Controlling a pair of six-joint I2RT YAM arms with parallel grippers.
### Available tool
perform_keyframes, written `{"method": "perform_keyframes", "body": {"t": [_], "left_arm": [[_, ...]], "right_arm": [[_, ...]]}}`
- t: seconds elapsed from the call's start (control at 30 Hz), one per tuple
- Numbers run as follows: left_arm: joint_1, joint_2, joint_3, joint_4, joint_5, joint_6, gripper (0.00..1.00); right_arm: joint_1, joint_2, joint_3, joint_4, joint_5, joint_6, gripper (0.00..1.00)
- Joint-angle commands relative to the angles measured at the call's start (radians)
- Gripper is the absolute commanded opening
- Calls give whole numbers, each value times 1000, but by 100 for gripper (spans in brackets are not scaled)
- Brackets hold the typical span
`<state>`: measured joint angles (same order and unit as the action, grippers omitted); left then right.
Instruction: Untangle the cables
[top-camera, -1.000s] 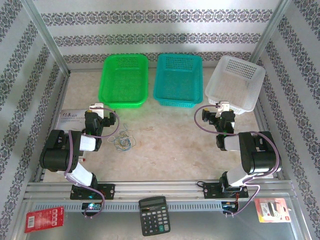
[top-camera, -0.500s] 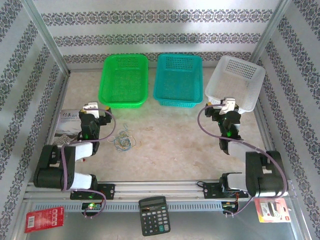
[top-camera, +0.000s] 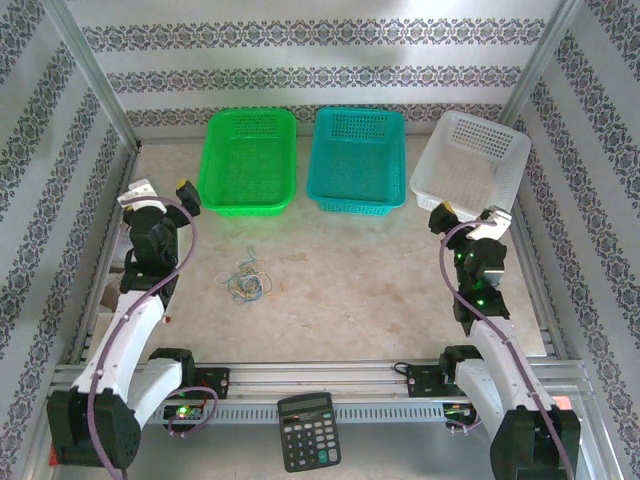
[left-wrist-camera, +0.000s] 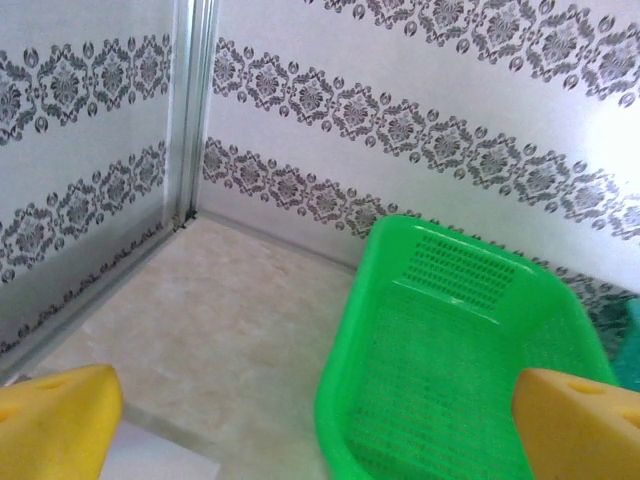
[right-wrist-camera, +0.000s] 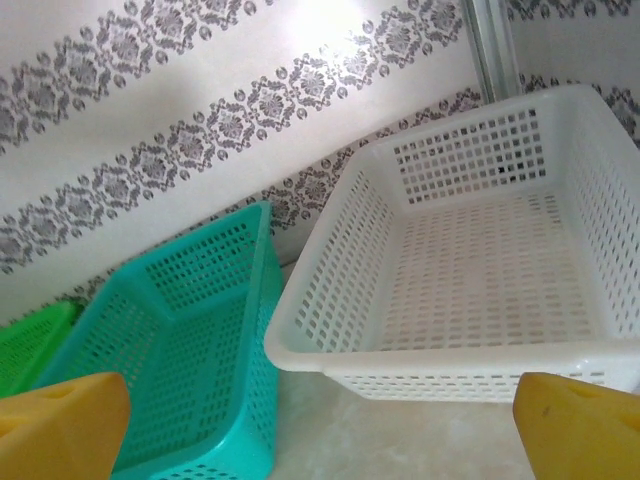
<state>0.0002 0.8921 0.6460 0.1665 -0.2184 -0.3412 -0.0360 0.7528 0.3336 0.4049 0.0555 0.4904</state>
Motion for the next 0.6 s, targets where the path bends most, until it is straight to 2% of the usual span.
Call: {"method": "perform_keyframes", "body": {"t": [0.0, 0.1, 0.17, 0.27, 0.4, 0.57], "left_arm": [[-2, -40, 36, -289, 73, -146, 100], [-1, -54, 65, -399, 167, -190, 100], [-2, -54, 71, -447, 237, -224, 100], [-1, -56, 50, -471, 331, -274, 100], [-3, -56, 22, -483, 427, -327, 100], [-5, -43, -5, -504, 458, -343, 100]], "right_arm": [[-10, -6, 18, -91, -191, 154, 98], [27, 36, 64, -113, -358, 194, 98], [96, 65, 87, -154, -375, 193, 97], [280, 121, 146, -266, -324, 143, 97], [517, 217, 225, -377, -194, 77, 97], [742, 383, 317, -435, -43, 26, 98]]}}
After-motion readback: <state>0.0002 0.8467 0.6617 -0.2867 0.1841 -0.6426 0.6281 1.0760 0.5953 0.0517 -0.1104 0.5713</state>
